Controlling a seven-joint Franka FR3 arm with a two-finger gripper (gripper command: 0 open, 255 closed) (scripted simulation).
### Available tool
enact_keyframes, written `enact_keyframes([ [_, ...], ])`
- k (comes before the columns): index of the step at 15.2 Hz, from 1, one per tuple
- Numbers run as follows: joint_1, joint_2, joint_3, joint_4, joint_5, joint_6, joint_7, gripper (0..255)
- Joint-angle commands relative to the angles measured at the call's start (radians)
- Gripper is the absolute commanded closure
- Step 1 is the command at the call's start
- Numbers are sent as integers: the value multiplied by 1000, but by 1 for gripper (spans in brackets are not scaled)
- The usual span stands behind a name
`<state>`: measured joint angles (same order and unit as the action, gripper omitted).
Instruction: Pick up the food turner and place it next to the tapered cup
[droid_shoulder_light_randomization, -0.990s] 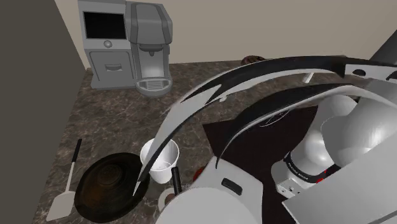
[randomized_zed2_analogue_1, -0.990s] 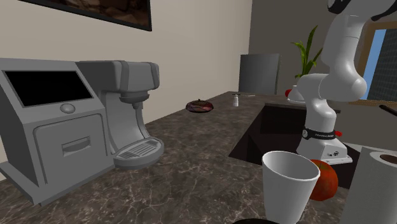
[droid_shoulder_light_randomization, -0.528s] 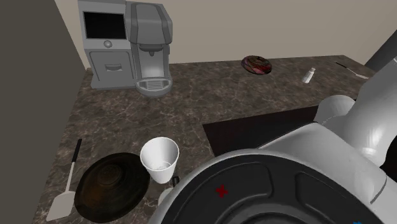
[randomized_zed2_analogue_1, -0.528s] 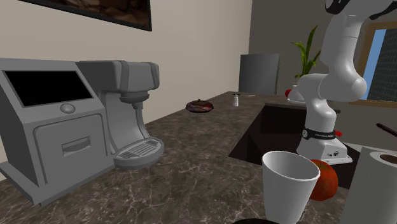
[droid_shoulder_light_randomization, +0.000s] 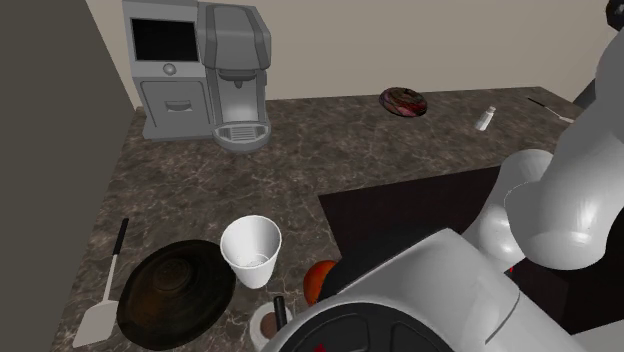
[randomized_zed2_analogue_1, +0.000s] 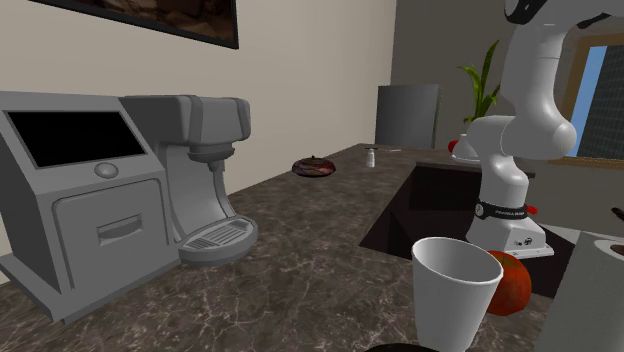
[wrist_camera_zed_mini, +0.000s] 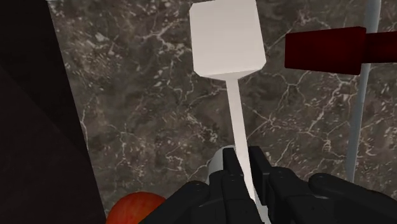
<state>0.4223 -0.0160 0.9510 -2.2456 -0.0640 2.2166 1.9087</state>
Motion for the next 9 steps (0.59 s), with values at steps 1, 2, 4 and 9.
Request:
enact_keyframes([
  [1,0,34,3,-7,-36,24,27,255],
  [2,1,47,2,-12,-51,37,38,255],
  [4,5,75,0,-22,-83,60,62,255],
  [9,22,148,-18,-41,-171,115,128,255],
])
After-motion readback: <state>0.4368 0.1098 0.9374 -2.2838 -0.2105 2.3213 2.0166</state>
